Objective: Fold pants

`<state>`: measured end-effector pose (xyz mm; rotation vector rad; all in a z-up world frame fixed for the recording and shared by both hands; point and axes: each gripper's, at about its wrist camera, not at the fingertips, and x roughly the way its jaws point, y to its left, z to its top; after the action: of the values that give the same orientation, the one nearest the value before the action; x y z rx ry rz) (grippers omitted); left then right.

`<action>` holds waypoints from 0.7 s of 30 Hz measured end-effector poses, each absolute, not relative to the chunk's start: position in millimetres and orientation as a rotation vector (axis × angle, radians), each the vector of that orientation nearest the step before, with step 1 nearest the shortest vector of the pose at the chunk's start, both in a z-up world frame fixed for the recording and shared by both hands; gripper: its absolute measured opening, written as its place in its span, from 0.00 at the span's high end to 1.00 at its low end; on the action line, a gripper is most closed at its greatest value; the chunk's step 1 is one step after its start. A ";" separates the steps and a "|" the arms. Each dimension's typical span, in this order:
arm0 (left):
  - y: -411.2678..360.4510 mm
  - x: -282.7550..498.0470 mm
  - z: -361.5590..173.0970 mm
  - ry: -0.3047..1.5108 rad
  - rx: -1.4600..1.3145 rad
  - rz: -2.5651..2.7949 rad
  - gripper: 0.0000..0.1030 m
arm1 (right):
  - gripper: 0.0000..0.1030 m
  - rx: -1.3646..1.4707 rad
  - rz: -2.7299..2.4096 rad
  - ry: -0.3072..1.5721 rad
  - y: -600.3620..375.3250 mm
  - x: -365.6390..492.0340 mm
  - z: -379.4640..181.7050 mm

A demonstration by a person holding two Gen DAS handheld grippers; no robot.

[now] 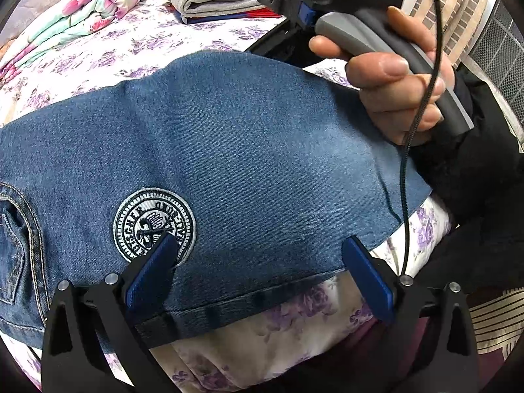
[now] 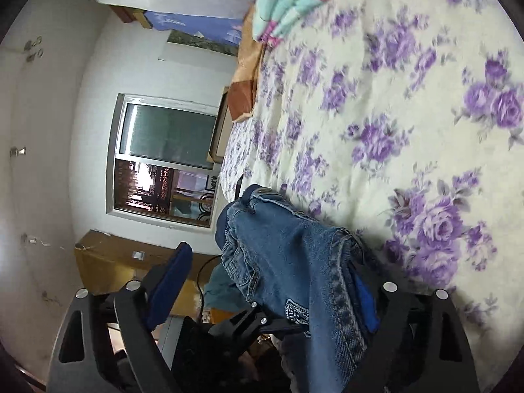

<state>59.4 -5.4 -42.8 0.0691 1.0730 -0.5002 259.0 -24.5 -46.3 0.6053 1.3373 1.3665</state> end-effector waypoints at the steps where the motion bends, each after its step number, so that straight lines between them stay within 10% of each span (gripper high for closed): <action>1: -5.9 59.3 -42.9 1.073 0.071 -0.499 0.05 | 0.15 0.596 1.370 1.329 -28.5 259.6 -46.0; 10: -2.6 57.6 -40.9 1.061 0.062 -0.505 0.05 | 0.18 0.635 1.217 1.103 -78.8 282.2 -10.4; 21: 85.9 68.9 -5.6 0.953 0.002 -0.150 0.06 | 0.22 0.424 1.177 1.312 -47.9 186.3 -46.4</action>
<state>68.9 85.9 -5.6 0.0017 0.9531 -0.1497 186.3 -47.9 -46.4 0.4237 1.3117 1.1773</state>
